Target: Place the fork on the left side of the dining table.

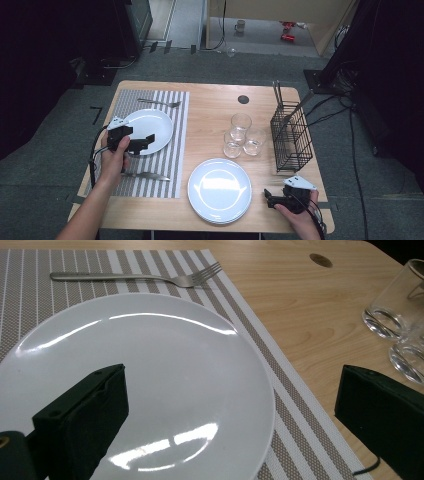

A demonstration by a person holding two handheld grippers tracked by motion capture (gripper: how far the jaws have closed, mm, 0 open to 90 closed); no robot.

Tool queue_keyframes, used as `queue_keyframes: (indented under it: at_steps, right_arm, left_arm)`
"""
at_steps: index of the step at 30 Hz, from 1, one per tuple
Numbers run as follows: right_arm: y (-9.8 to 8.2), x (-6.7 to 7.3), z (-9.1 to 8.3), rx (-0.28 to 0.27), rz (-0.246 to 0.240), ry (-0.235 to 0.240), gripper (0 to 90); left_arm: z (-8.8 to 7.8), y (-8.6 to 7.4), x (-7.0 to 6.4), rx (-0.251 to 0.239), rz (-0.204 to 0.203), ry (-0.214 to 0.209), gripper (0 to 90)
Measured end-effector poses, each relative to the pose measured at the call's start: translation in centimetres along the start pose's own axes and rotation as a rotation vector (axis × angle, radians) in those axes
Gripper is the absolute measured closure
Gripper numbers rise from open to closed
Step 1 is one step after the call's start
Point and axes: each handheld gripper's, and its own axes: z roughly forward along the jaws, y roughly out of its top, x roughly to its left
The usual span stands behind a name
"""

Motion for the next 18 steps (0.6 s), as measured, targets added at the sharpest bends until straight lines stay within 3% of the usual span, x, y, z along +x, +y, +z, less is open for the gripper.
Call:
queue_keyframes:
  at_steps: [3,9,13,18]
  right_arm:
    - [0.0,0.0,0.0,0.000,0.000,0.000,0.0]
    - [0.0,0.0,0.0,0.000,-0.001,0.001,0.0]
    - [0.0,0.0,0.0,0.000,-0.001,0.003,0.0]
    - [-0.2,0.0,-0.3,-0.003,0.002,0.002,0.0]
  left_arm:
    - [-0.7,-0.6,0.0,0.004,-0.012,-0.022,1.1]
    - [-1.9,-1.5,-0.2,-0.004,-0.001,-0.015,1.1]
    - [-2.4,-2.0,-0.3,-0.006,-0.016,-0.039,1.1]
    - [-3.0,-3.2,-0.7,0.006,0.006,-0.040,1.1]
